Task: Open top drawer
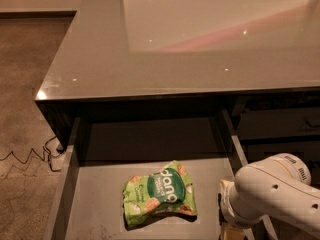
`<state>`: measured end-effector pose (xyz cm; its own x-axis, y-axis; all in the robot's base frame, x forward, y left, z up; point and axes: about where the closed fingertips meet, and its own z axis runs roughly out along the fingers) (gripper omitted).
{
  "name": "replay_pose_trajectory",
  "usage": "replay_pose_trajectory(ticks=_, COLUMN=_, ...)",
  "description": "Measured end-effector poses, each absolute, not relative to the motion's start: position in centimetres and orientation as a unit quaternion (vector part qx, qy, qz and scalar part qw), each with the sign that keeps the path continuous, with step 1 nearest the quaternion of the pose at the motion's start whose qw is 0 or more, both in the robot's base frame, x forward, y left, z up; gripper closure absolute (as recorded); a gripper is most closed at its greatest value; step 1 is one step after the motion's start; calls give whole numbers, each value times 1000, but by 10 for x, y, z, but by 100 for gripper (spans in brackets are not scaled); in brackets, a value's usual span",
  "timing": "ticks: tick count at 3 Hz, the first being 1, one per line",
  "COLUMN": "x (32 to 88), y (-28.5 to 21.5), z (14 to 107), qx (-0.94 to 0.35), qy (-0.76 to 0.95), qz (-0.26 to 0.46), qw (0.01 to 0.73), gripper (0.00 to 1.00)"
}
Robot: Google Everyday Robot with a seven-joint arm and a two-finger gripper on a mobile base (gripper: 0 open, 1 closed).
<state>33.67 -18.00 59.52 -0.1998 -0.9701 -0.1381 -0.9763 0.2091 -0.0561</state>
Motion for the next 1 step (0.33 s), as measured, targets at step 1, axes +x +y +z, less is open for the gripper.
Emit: replay_pose_trajectory(ticks=1, x=337, y=-180, z=595, qx=-628, qy=774, qz=22, qw=71, gripper=0)
